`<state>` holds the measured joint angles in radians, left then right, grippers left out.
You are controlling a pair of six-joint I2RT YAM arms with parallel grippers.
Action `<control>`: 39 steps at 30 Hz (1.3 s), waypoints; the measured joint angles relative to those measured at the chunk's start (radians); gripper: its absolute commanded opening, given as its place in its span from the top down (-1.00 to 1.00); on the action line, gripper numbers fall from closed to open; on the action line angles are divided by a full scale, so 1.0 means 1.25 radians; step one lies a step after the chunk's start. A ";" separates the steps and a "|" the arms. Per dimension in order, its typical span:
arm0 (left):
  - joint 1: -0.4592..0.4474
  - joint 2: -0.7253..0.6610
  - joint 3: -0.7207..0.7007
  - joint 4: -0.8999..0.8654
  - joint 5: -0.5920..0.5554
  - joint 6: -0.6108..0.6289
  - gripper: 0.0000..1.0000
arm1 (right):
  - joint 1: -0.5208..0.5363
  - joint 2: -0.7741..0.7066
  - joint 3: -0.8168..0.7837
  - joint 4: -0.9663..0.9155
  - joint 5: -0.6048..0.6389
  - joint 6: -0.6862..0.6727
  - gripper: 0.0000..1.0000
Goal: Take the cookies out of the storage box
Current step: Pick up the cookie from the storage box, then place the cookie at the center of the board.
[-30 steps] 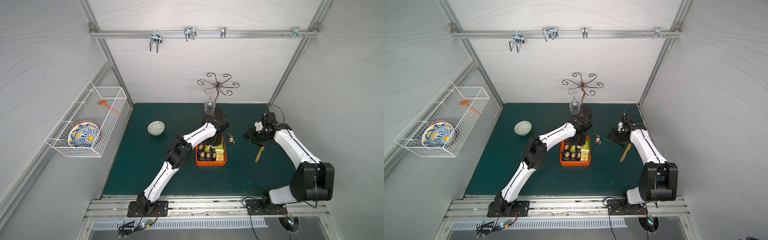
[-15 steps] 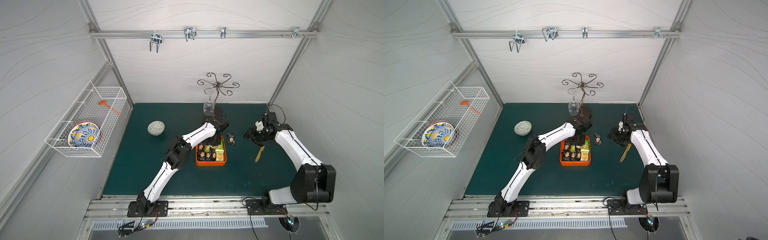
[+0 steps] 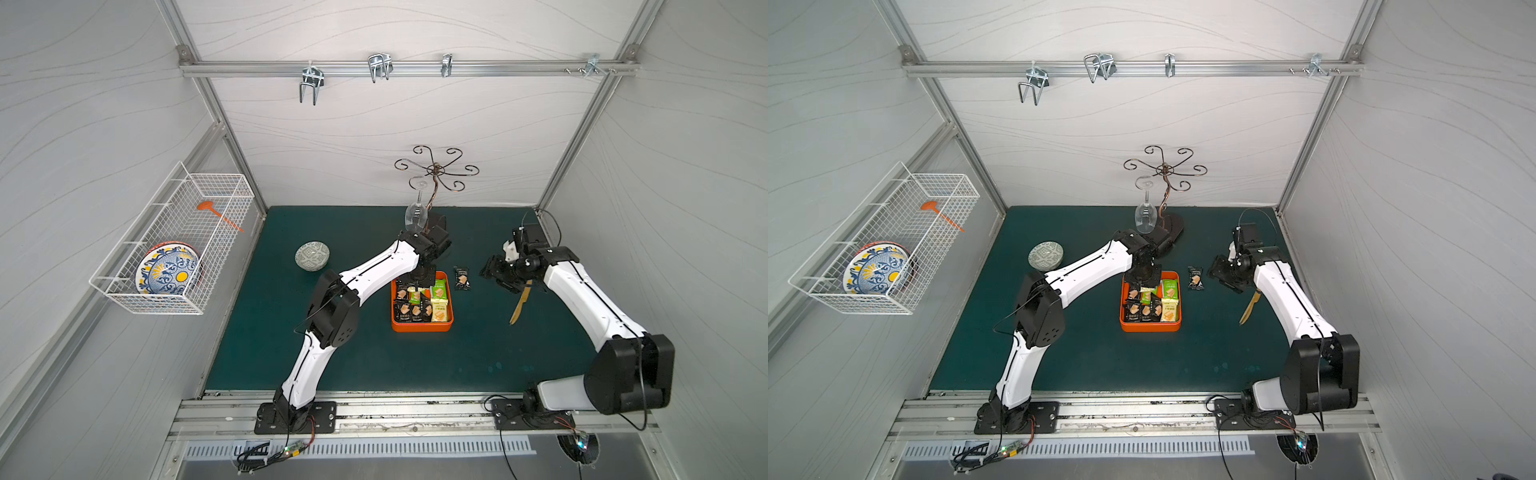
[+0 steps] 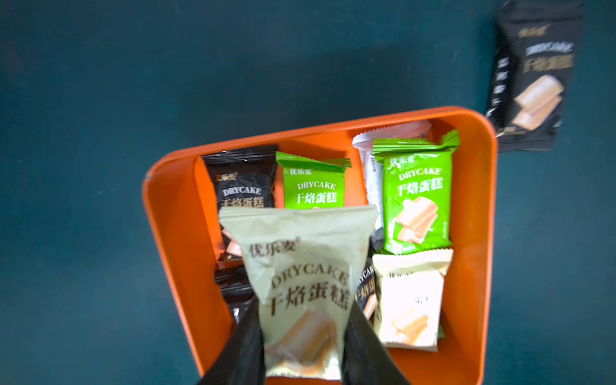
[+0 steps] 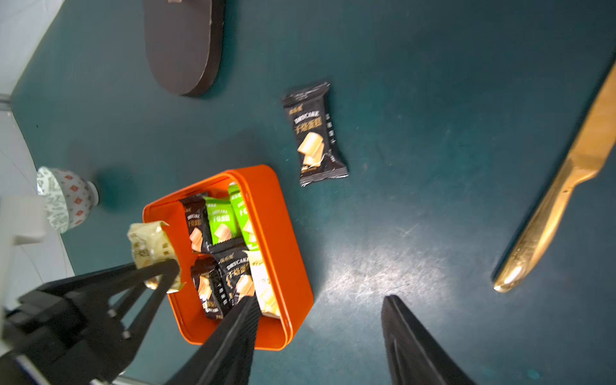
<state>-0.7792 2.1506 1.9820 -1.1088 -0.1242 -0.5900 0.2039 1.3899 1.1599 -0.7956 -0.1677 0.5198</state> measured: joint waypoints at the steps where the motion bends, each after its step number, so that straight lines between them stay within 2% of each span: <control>1: 0.005 -0.012 -0.007 0.002 0.000 0.003 0.30 | 0.013 -0.001 0.001 0.000 0.005 0.005 -0.28; 6: 0.054 -0.091 -0.076 0.024 0.000 0.021 0.29 | 0.083 -0.005 0.002 -0.005 0.019 0.027 -0.28; 12: 0.156 -0.177 -0.204 0.059 0.000 0.055 0.27 | 0.156 -0.004 0.012 -0.020 0.042 0.059 -0.28; 18: 0.249 -0.189 -0.284 0.092 -0.011 0.104 0.24 | 0.190 0.008 0.039 -0.038 0.059 0.082 -0.28; 23: 0.294 -0.189 -0.333 0.148 -0.013 0.123 0.24 | 0.192 0.010 0.042 -0.057 0.074 0.096 -0.28; 31: 0.318 -0.118 -0.361 0.222 -0.011 0.134 0.24 | 0.192 -0.004 0.050 -0.120 0.112 0.095 -0.29; 39: 0.318 -0.057 -0.363 0.257 -0.011 0.134 0.24 | 0.193 -0.075 0.038 -0.175 0.142 0.094 -0.29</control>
<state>-0.3820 2.0796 1.5280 -0.7876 -0.1383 -0.4221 0.4450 1.2961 1.2072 -1.0149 0.0093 0.6376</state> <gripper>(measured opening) 0.381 0.644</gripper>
